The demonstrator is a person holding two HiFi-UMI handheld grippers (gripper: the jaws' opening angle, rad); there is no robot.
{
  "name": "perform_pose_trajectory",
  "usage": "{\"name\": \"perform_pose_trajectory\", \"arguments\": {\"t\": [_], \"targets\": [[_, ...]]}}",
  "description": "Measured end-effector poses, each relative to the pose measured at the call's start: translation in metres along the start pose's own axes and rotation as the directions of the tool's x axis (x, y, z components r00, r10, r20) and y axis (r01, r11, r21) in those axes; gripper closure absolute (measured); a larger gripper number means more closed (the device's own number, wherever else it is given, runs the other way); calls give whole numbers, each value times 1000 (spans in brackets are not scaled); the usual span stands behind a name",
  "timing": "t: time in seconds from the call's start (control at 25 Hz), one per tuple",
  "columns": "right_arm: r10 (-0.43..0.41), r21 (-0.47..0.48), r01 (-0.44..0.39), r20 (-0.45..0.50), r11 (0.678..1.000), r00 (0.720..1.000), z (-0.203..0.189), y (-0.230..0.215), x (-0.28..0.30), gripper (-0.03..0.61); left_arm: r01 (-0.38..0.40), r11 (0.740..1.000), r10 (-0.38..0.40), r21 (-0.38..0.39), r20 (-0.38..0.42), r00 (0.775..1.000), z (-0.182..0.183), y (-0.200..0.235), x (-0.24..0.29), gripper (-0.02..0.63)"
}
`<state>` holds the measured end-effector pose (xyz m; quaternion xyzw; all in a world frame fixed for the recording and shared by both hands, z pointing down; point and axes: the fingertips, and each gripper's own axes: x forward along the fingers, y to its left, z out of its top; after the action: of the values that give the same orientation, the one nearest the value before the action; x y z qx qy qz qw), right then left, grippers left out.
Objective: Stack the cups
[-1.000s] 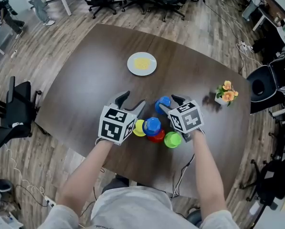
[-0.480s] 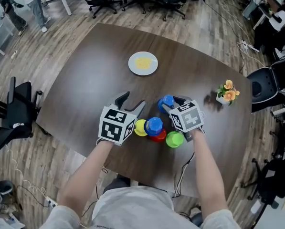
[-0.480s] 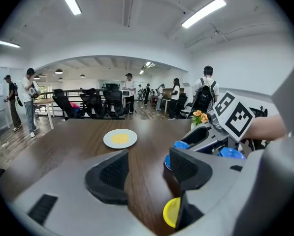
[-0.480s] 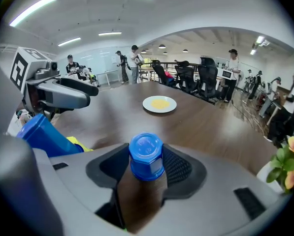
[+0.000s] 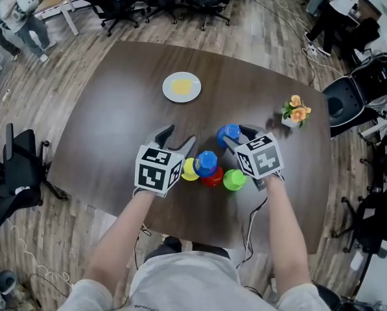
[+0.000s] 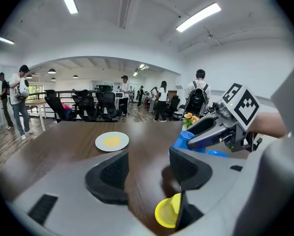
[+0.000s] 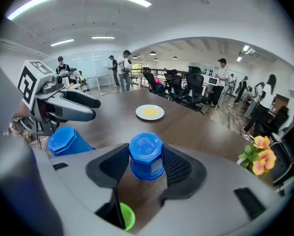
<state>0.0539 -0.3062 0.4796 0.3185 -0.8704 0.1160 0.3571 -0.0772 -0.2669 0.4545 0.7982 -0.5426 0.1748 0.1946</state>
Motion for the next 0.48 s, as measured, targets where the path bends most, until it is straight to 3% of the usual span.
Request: {"name": "perform_pose_trajectory", "arguments": {"t": [0.48], "targets": [[-132,69,130,32,989,991,-13,21,-63,360,115,993,-115,34,13,993,-3,-21,-19,355]]}}
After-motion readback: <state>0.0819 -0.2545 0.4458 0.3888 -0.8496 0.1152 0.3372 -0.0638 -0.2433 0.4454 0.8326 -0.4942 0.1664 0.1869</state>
